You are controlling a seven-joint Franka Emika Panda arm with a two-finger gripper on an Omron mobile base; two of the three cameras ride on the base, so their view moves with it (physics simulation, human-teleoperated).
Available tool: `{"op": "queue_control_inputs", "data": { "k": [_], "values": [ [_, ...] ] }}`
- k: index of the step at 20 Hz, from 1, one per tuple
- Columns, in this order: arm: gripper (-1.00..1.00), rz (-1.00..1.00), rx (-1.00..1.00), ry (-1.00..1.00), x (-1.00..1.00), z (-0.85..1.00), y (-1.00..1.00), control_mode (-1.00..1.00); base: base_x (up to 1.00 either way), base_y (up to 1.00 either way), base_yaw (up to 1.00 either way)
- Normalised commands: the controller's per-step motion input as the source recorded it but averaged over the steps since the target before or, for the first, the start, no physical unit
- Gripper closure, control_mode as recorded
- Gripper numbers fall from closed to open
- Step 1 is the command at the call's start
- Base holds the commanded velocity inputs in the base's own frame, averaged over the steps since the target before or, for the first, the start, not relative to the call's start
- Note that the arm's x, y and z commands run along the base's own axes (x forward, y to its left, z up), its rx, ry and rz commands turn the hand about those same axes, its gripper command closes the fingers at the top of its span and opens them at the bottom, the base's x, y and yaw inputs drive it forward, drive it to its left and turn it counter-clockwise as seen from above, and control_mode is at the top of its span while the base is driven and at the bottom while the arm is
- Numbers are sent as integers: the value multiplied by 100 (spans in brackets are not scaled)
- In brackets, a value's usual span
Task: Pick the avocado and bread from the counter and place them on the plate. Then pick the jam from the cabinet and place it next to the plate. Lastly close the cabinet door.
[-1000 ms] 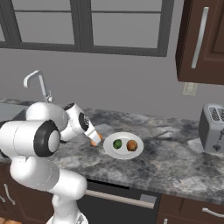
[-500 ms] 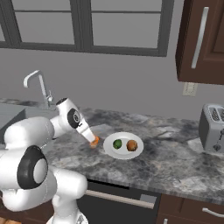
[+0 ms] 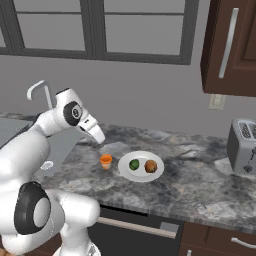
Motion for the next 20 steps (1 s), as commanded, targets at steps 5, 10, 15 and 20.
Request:
{"op": "queue_control_inputs", "data": {
  "k": [5, 10, 15, 20],
  "values": [
    [-100, 32, 0, 11, -77, 30, 1, -100, 0, 0, 0],
    [-100, 39, 4, 0, -100, 1, 0, -100, 0, 0, 0],
    [-100, 25, 27, -3, -56, 57, 0, -100, 0, 0, 0],
    [-100, 19, 31, -8, -22, 74, 0, -100, 0, 0, 0]
  ]
}}
